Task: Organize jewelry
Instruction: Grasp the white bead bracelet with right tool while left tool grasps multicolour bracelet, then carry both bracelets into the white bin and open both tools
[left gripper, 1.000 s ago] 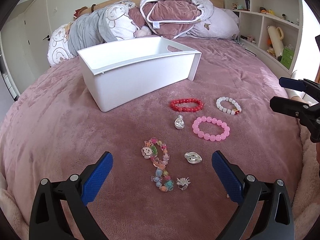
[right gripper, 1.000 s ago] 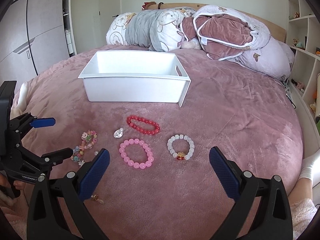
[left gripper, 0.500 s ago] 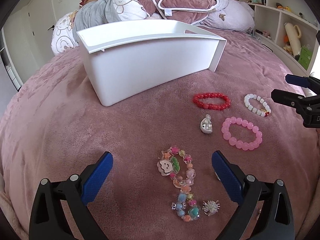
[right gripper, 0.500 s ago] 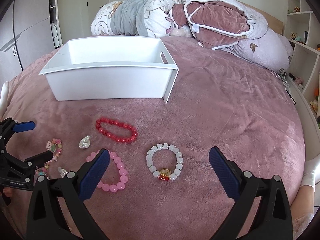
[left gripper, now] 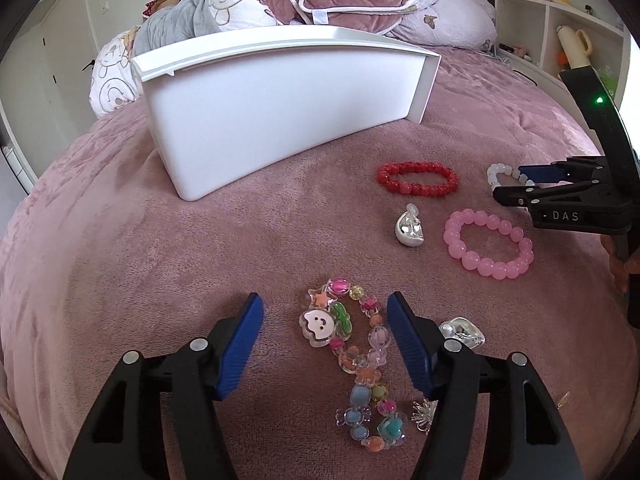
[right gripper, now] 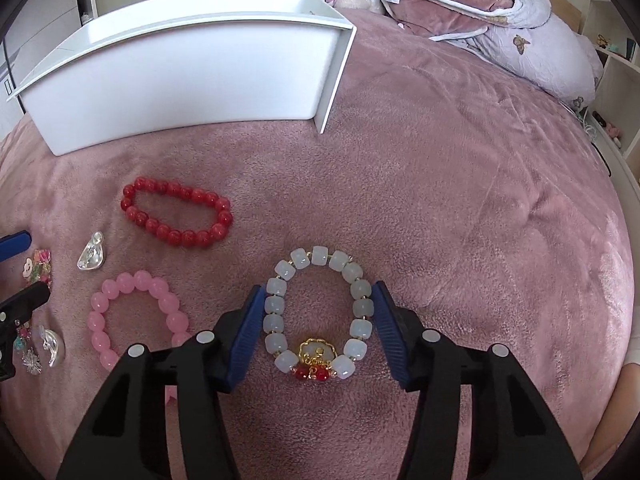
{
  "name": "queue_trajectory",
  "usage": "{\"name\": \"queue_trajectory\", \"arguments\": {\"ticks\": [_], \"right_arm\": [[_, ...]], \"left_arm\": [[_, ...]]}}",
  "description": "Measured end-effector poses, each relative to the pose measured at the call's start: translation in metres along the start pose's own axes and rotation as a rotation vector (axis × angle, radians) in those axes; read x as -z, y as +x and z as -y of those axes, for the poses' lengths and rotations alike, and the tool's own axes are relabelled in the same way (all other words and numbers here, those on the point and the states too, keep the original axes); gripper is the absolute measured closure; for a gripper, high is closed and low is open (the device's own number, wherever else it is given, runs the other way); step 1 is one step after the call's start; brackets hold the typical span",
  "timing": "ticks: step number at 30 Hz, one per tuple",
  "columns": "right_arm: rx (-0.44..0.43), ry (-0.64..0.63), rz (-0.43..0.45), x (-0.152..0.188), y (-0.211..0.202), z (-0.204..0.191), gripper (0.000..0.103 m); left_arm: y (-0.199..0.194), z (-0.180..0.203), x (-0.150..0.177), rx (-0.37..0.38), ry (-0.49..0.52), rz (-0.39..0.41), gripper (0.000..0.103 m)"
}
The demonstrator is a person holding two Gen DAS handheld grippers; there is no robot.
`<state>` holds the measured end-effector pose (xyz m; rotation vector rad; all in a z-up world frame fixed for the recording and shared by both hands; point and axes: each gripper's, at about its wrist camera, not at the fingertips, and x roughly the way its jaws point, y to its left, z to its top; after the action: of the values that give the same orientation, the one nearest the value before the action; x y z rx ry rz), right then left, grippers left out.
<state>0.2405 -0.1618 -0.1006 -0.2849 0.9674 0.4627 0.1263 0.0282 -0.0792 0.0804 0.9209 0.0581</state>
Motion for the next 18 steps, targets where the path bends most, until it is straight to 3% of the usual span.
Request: {"name": "queue_trajectory", "arguments": {"ticks": [1,3,5,14,15,16,18], "right_arm": [[-0.015,-0.005,-0.003,0.001,0.0,-0.001,0.056],[-0.047,-0.013,-0.004,0.003,0.0,-0.002,0.069],[-0.073,-0.017,0.002,0.004,0.0,-0.003,0.08],[-0.151,0.041,0.032,0.009,-0.013,0.0,0.083],[-0.157,0.044,0.039,0.008,-0.016,0.0,0.085],[-0.165,0.041,0.046,0.008,-0.019,-0.002,0.092],[-0.177,0.026,0.064,0.006,-0.027,-0.005,0.092]], "left_arm": [[0.0,0.001,0.0,0.005,0.003,0.001,0.043],[0.002,0.003,0.001,0.025,0.008,-0.006,0.059],[0.003,0.003,0.003,0.03,0.008,0.001,0.066],[-0.006,0.004,0.005,0.062,-0.02,0.029,0.066],[-0.008,0.004,0.005,0.071,-0.023,0.032,0.066],[-0.01,0.006,0.003,0.08,-0.023,0.038,0.066],[-0.015,0.009,0.001,0.09,-0.018,0.058,0.066]]}}
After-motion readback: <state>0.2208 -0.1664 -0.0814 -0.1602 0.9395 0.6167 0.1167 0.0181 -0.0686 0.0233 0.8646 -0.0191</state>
